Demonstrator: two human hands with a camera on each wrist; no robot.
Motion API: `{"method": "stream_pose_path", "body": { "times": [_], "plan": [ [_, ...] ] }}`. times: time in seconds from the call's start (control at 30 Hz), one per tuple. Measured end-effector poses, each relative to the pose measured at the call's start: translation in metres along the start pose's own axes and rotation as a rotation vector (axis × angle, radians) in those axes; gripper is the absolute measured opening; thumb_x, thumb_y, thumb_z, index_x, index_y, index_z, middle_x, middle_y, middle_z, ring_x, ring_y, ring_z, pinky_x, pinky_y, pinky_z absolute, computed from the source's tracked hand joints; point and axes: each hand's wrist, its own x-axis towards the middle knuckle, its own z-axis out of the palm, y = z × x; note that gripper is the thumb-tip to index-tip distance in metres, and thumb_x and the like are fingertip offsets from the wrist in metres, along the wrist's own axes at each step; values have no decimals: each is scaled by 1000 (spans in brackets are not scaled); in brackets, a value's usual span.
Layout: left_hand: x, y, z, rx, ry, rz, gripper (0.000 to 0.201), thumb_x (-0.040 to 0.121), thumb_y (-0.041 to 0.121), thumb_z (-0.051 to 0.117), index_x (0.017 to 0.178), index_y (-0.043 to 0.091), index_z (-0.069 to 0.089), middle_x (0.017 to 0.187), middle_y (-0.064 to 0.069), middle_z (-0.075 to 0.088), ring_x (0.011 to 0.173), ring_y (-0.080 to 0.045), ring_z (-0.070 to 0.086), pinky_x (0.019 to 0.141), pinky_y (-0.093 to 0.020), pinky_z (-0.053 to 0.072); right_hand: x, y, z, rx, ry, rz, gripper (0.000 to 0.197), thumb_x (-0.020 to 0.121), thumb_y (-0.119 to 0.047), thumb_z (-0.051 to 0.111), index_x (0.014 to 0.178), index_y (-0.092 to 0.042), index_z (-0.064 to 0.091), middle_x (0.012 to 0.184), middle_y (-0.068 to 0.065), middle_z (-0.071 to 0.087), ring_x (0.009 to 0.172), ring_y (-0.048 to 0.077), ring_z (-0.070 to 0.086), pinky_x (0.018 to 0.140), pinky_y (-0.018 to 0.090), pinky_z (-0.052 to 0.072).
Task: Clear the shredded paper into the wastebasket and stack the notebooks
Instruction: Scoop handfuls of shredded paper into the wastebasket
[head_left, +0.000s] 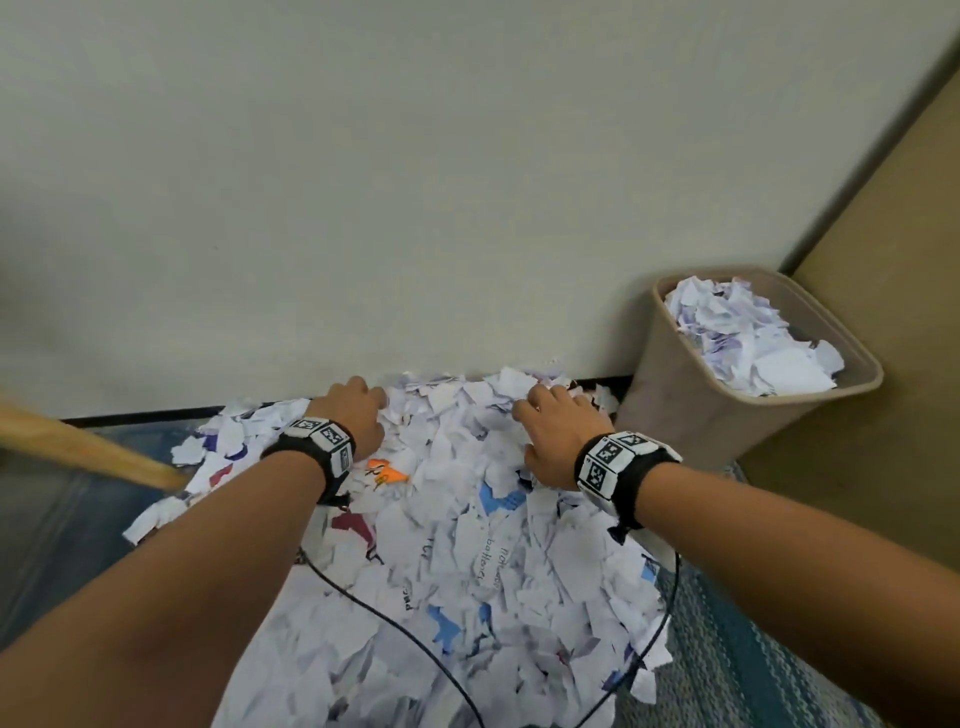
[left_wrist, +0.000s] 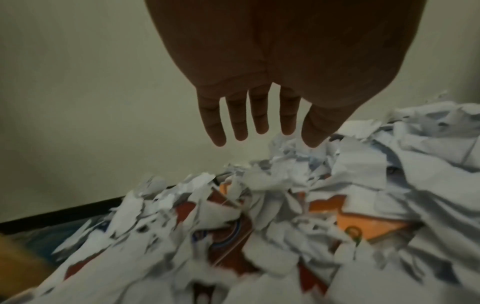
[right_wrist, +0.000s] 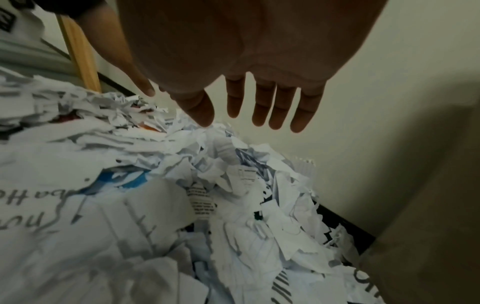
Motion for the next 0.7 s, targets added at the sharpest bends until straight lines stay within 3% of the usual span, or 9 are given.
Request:
{"method": "stream_pose_path", "body": {
  "times": [0.2, 0.47, 0.7],
  "plan": [
    [-15, -34, 29, -31, -52, -140, 61, 89, 40, 51, 145, 25, 28, 149, -7, 26, 131, -32, 35, 102, -48, 39, 22, 1, 15, -31, -123, 51, 60, 85, -34, 53, 140, -22, 32, 139, 8, 38, 124, 31, 40, 100, 45, 39],
    [-9, -49, 46, -135, -18, -216, 62, 88, 43, 51, 143, 24, 29, 145, -6, 31, 128, -32, 38, 99, -49, 39, 49, 30, 38, 96, -144, 308, 71, 86, -51, 51, 146, -22, 24, 149, 12, 31, 127, 39, 40, 101, 48, 41],
    [17, -34, 51, -225, -1, -236, 75, 86, 61, 47, 148, 31, 17, 156, -5, 17, 140, -33, 24, 104, -58, 34, 56, 40, 65, 273, -160, 442, 85, 84, -62, 52, 150, -29, 10, 158, 14, 12, 138, 46, 26, 110, 56, 32]
  ]
}}
